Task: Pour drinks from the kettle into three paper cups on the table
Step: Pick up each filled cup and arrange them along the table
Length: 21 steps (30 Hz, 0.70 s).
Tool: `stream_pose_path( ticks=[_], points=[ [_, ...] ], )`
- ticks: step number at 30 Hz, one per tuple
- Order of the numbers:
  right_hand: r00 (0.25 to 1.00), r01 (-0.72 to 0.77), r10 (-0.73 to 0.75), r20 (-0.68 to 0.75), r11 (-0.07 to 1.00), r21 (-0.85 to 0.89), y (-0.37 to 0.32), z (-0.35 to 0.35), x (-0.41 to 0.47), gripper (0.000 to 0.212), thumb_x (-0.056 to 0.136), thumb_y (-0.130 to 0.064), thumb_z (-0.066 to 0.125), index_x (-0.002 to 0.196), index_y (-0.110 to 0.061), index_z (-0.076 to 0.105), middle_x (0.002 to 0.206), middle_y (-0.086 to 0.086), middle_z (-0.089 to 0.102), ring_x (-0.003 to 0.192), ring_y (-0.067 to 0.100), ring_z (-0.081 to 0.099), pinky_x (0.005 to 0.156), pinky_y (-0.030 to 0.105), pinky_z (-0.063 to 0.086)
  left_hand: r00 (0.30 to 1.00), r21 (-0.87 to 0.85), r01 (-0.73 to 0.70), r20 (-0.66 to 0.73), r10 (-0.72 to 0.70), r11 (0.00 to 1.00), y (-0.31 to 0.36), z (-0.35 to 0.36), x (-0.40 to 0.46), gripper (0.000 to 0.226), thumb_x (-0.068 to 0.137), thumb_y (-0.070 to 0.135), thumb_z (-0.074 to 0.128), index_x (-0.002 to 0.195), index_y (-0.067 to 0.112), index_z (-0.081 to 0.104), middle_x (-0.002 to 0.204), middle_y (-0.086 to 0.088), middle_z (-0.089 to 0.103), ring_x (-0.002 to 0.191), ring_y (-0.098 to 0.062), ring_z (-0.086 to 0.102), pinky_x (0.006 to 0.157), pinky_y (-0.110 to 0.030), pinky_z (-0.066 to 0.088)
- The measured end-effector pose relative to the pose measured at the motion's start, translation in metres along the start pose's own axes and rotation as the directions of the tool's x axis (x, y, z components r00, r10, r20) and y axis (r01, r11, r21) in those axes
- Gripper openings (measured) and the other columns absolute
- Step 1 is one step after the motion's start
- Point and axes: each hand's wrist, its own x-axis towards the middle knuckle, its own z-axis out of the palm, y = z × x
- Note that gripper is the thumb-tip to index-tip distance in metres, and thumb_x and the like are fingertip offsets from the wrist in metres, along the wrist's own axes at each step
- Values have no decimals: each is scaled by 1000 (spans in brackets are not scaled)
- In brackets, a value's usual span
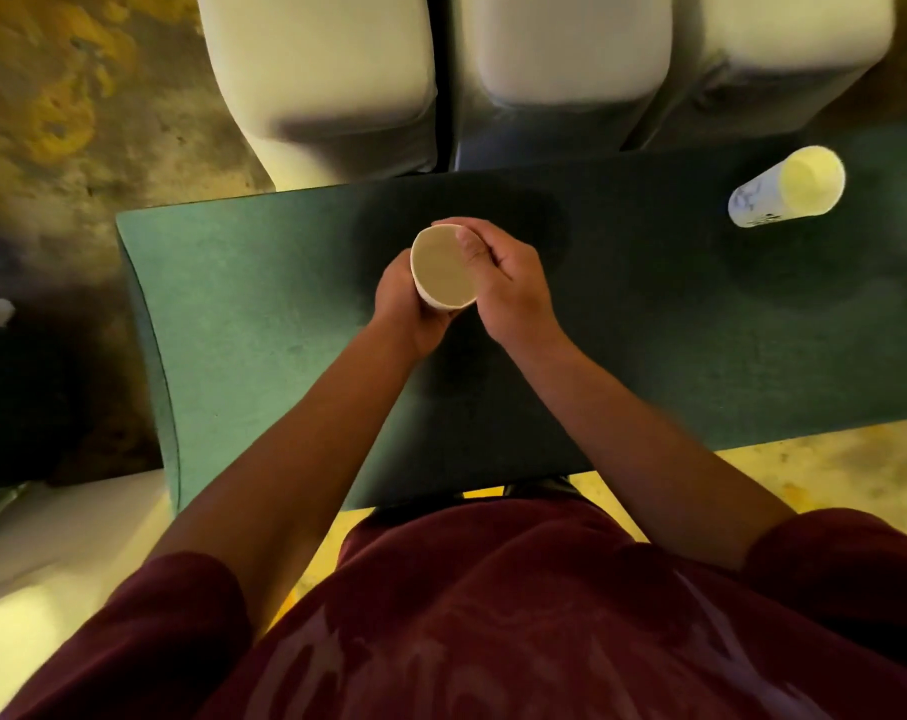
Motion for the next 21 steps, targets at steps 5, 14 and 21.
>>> stream_pose_path(
  ticks=[5,14,21],
  points=[
    [999,25,-28,-39,998,-65,6,10,6,29,107,-24,46,123,-13,67,115,-6,69,104,5,65,86,15,52,999,26,34,-16,-34,999,1,-6,1,33,91,33,64,119,16,62,123,-16,66,109,-33,66,72,-41,58],
    [995,19,-32,-98,991,-130,16,17,27,30,107,-27,44,123,-16,67,113,-8,68,100,0,62,79,11,49,987,140,159,1,-160,977,-15,-44,-10,51,105,37,28,130,2,55,114,-20,72,103,-33,71,90,-42,57],
    [999,10,-17,-40,985,-171,25,32,44,30,106,-27,44,121,-16,68,113,-8,69,100,0,62,79,11,49,976,131,216,-31,-214,968,-19,-51,-12,46,104,28,29,133,1,53,122,-22,67,111,-36,66,93,-41,54]
  ],
)
